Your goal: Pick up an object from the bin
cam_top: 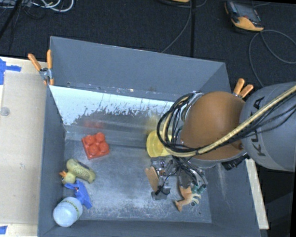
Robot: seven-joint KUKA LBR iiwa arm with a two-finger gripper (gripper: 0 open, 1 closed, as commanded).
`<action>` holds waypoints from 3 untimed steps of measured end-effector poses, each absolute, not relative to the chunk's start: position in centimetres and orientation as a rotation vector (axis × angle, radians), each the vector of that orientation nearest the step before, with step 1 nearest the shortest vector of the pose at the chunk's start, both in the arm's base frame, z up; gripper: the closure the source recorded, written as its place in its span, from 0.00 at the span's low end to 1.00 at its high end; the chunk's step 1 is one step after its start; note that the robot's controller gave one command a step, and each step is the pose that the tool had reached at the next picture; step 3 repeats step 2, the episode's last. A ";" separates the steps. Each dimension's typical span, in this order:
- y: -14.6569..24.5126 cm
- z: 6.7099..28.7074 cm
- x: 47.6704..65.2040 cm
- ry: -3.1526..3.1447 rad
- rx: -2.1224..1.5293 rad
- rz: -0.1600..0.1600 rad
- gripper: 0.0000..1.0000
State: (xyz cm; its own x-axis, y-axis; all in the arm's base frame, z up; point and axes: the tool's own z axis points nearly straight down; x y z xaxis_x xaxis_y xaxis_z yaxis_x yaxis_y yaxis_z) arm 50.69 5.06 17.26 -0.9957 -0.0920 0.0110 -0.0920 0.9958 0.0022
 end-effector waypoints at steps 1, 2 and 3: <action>5.1 17.9 50.7 -3.128 0.143 -0.002 1.00; 5.1 18.3 50.7 -3.127 0.142 -0.002 1.00; 5.1 18.3 50.7 -3.127 0.142 -0.002 1.00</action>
Offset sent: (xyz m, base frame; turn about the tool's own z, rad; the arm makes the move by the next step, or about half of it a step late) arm -0.0001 0.0002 0.0239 0.0000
